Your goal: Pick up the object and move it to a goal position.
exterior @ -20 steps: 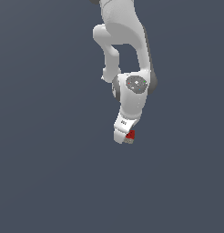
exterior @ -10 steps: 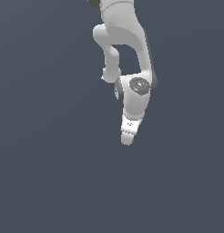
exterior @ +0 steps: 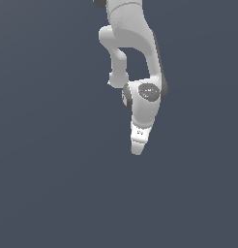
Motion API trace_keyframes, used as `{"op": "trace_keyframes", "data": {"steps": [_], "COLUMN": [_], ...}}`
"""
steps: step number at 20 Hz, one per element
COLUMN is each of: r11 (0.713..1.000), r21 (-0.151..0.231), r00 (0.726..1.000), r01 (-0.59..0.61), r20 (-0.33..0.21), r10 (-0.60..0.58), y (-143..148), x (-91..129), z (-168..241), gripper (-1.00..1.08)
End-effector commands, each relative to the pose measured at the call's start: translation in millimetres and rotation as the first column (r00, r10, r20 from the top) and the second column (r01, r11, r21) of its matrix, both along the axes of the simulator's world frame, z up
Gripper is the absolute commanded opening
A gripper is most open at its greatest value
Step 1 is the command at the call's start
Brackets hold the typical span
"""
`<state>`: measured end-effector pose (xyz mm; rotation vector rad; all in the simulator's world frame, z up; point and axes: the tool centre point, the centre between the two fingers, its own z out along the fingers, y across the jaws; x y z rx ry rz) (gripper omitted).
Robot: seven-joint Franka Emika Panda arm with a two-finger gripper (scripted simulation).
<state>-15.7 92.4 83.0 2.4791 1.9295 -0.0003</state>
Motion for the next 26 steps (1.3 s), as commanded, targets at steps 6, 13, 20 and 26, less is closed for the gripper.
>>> {"op": "trace_keyframes", "data": {"steps": [6, 13, 20, 26], "r11": [1.000, 1.000, 1.000, 1.000], "r21": [0.000, 0.000, 0.000, 0.000], "r00": [1.000, 1.000, 1.000, 1.000], "r01": [-0.003, -0.005, -0.005, -0.005], "r20": [0.000, 0.000, 0.000, 0.001], "r10": [0.003, 0.005, 0.005, 0.005], "y": [0.3, 0.1, 0.2, 0.0], "x": [-1.0, -0.7, -0.3, 0.0], "z": [-23.1, -48.9, -49.9, -49.0], "gripper": [1.00, 1.00, -1.00, -1.00]}}
